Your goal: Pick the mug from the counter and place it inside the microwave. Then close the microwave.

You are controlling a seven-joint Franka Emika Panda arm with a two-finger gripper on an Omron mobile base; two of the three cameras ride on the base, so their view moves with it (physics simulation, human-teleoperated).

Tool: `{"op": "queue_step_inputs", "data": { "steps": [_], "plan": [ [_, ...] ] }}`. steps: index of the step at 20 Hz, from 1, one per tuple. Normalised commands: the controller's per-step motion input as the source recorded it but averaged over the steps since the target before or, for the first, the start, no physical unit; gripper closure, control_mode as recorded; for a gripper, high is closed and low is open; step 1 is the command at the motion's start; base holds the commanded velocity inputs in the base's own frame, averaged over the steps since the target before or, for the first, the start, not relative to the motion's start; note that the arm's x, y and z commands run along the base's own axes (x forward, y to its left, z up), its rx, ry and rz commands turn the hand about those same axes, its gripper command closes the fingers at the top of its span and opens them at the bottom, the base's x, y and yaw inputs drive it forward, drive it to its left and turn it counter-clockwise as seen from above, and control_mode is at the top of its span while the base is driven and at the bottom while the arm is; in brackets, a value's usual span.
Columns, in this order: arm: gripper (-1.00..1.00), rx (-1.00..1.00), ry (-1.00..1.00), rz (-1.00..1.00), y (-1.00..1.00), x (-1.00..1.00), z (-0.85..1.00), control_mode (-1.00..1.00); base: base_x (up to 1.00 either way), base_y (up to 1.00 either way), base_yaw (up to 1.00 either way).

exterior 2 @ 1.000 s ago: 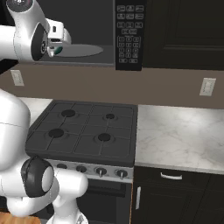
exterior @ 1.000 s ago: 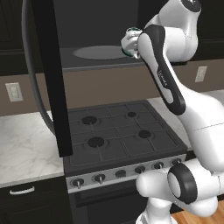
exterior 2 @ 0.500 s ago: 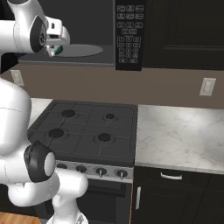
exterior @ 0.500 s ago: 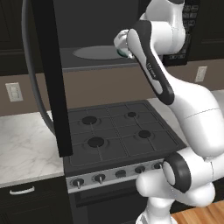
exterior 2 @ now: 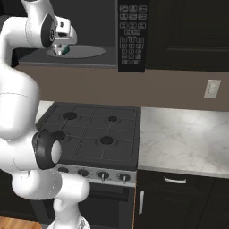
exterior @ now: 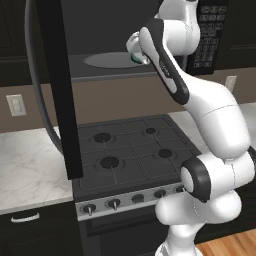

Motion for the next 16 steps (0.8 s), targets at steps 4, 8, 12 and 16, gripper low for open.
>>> {"op": "queue_step_inputs", "data": {
  "steps": [4, 8, 12, 16],
  "plan": [
    [1.0, 0.0, 0.07, 0.0, 0.0, 0.42, -0.16, -1.0, 0.0, 0.0, 0.0],
    [1.0, 0.0, 0.06, 0.0, 0.0, 0.44, -0.12, -1.0, 0.0, 0.0, 0.0],
    [1.0, 0.0, 0.07, 0.0, 0.09, 0.36, 0.0, -1.0, 0.0, 0.0, 0.0],
    [1.0, 0.0, 0.09, 0.0, 0.11, 0.39, 0.0, -1.0, 0.0, 0.0, 0.0]
  ]
}}
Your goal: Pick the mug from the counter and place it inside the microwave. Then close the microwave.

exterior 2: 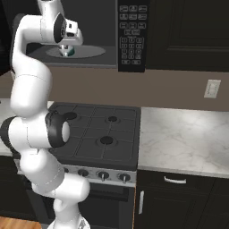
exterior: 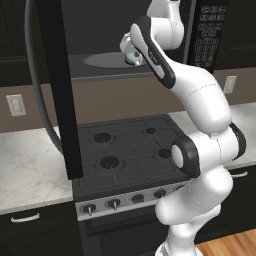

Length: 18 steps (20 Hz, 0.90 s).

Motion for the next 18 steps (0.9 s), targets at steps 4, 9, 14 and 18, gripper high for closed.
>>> {"op": "queue_step_inputs", "data": {
  "steps": [4, 9, 14, 18],
  "plan": [
    [1.0, 0.0, 0.06, 0.0, 0.08, 0.53, 0.0, -1.0, 0.0, 0.0, 0.0],
    [1.0, 0.0, 0.01, 0.0, 0.13, 0.51, 0.0, -1.0, 0.0, 0.0, 0.0],
    [1.0, 0.0, 0.0, 0.0, 0.12, 0.46, 0.0, -1.0, 0.0, 0.0, 0.0],
    [1.0, 0.0, 0.0, 0.0, 0.09, 0.28, 0.0, -1.0, 0.0, 0.0, 0.0]
  ]
}}
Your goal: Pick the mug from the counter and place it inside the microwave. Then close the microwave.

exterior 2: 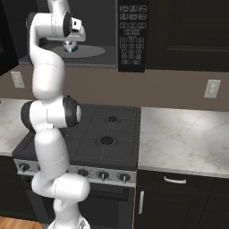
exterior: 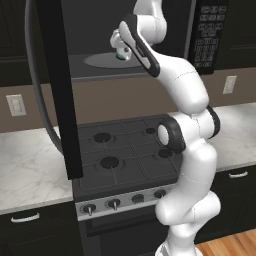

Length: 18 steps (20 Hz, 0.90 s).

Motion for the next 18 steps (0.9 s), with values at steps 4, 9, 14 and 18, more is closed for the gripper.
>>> {"op": "queue_step_inputs", "data": {
  "steps": [4, 9, 14, 18],
  "plan": [
    [1.0, 0.0, 0.0, 0.0, 0.06, 0.09, -0.04, -1.0, 0.0, 0.0, 0.0],
    [1.0, 0.0, 0.0, 0.0, 0.03, 0.0, -0.12, -1.0, 0.0, 0.0, 0.0],
    [1.0, 0.0, 0.0, 0.0, 0.03, 0.0, -0.23, -1.0, 0.0, 0.0, 0.0],
    [1.0, -0.01, 0.0, 0.0, 0.05, 0.0, -0.35, -1.0, 0.0, 0.0, 0.0]
  ]
}}
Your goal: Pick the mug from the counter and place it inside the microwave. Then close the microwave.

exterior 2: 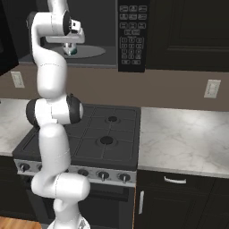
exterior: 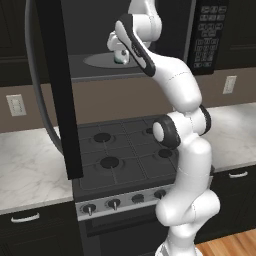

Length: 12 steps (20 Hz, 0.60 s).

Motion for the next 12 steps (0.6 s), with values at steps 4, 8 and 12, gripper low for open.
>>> {"op": "queue_step_inputs", "data": {
  "steps": [4, 8, 12],
  "plan": [
    [1.0, -0.02, 0.0, 0.0, 0.04, 0.03, -0.32, -1.0, 0.0, 0.0, 0.0],
    [1.0, -0.02, 0.0, 0.0, 0.01, 0.03, -0.2, -1.0, 0.0, 0.0, 0.0],
    [1.0, -0.01, 0.0, 0.0, 0.0, 0.1, -0.06, -1.0, 0.0, 0.0, 0.0]
  ]
}}
